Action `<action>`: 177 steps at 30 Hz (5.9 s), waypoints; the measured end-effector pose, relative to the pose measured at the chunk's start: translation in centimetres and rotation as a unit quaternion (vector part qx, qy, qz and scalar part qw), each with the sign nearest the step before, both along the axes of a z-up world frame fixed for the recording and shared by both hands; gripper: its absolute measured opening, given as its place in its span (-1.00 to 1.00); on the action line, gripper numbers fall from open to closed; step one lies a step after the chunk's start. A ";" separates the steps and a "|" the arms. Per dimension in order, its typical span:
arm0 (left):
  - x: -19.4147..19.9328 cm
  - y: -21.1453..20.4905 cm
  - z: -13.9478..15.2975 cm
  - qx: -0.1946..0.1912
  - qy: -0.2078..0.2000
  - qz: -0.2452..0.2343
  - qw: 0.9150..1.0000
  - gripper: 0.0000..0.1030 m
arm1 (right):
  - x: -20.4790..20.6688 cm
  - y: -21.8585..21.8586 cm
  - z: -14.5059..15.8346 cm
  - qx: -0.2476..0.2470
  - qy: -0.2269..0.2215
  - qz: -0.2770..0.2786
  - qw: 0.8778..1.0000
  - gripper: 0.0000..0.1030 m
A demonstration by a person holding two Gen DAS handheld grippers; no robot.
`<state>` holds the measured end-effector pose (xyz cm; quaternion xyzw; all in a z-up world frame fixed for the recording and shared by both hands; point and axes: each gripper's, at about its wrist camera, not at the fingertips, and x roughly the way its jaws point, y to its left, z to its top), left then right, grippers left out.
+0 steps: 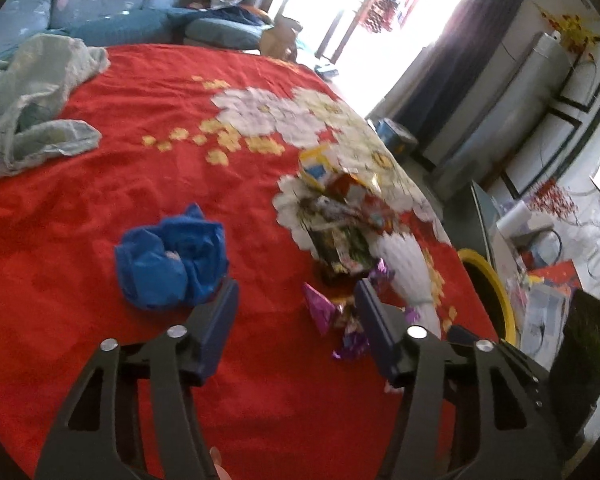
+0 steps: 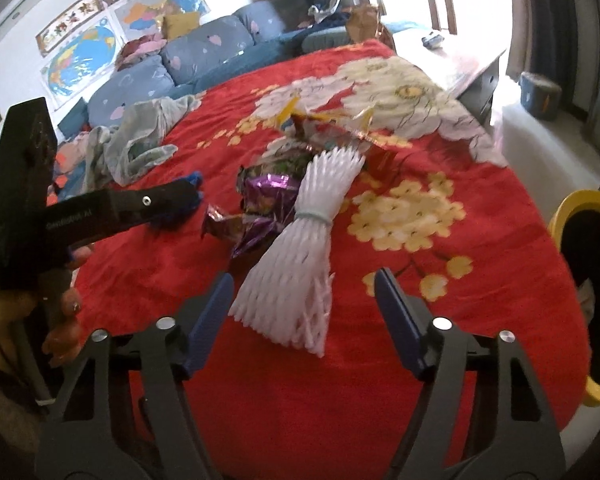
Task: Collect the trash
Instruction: 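Grasp another white foam net bundle with the right tool while the left tool grasps purple candy wrappers, then carry the foam bundle and purple wrappers with both tools over the yellow bin, then open both tools to drop the foam bundle and purple wrappers into the bin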
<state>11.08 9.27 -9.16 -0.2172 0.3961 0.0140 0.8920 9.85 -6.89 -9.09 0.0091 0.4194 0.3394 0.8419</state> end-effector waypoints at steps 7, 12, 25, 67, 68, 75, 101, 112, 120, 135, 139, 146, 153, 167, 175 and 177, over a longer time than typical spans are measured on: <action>0.6 -0.4 -2.0 -0.046 0.006 -0.019 0.999 -0.14 | 0.4 0.4 -1.5 0.010 0.037 0.009 0.999 -0.22; 1.0 -0.5 -2.9 -0.073 0.003 -0.023 0.997 -0.34 | 0.1 0.5 -1.8 0.007 0.040 0.021 0.999 -0.48; 0.3 -1.4 -1.0 -0.039 -0.036 -0.030 0.998 -0.61 | -0.7 0.5 -1.4 -0.001 0.026 0.038 0.999 -0.70; -1.6 -9.0 7.4 0.161 -0.143 -0.067 0.974 -0.62 | 2.5 -8.0 4.2 0.048 -0.038 -0.068 0.996 -0.73; -1.5 -9.4 7.5 0.160 -0.144 -0.071 0.974 -0.62 | 2.7 -8.3 4.3 0.049 -0.039 -0.073 0.995 -0.73; -0.9 -11.5 7.7 0.161 -0.149 -0.093 0.971 -0.62 | 3.4 -10.5 4.5 0.057 -0.043 -0.102 0.992 -0.73; 0.3 -17.7 7.4 0.165 -0.152 -0.171 0.960 -0.62 | 5.2 -17.7 4.8 0.066 -0.058 -0.198 0.976 -0.73; 0.9 -21.2 7.0 0.166 -0.150 -0.210 0.952 -0.62 | 5.9 -21.0 4.3 0.050 -0.063 -0.247 0.966 -0.73; 1.5 -23.8 6.2 0.168 -0.145 -0.235 0.946 -0.62 | 6.5 -23.0 3.3 0.041 -0.056 -0.276 0.959 -0.73; 3.7 -28.2 4.8 0.177 -0.127 -0.272 0.937 -0.62 | 7.0 -27.6 1.1 0.043 -0.024 -0.316 0.948 -0.73; 4.6 -29.2 4.2 0.176 -0.116 -0.279 0.937 -0.62 | 7.2 -28.9 0.3 0.045 -0.013 -0.326 0.944 -0.73; 6.4 -30.7 2.8 0.174 -0.093 -0.288 0.937 -0.62 | 7.3 -30.3 -1.1 0.042 0.004 -0.334 0.942 -0.73; 8.1 -31.9 1.5 0.177 -0.073 -0.295 0.936 -0.62 | 7.4 -31.2 -2.1 0.044 0.014 -0.334 0.942 -0.72; 11.5 -34.4 -0.1 0.186 -0.039 -0.295 0.937 -0.57 | 7.4 -31.4 -3.5 0.050 0.036 -0.319 0.946 -0.56; 11.7 -32.8 0.7 0.165 -0.048 -0.267 0.948 0.72 | 7.0 -31.8 -2.9 0.053 0.028 -0.335 0.940 -0.05; 11.2 -32.0 1.3 0.157 -0.056 -0.256 0.952 0.75 | 6.8 -31.7 -2.5 0.055 0.020 -0.339 0.939 0.03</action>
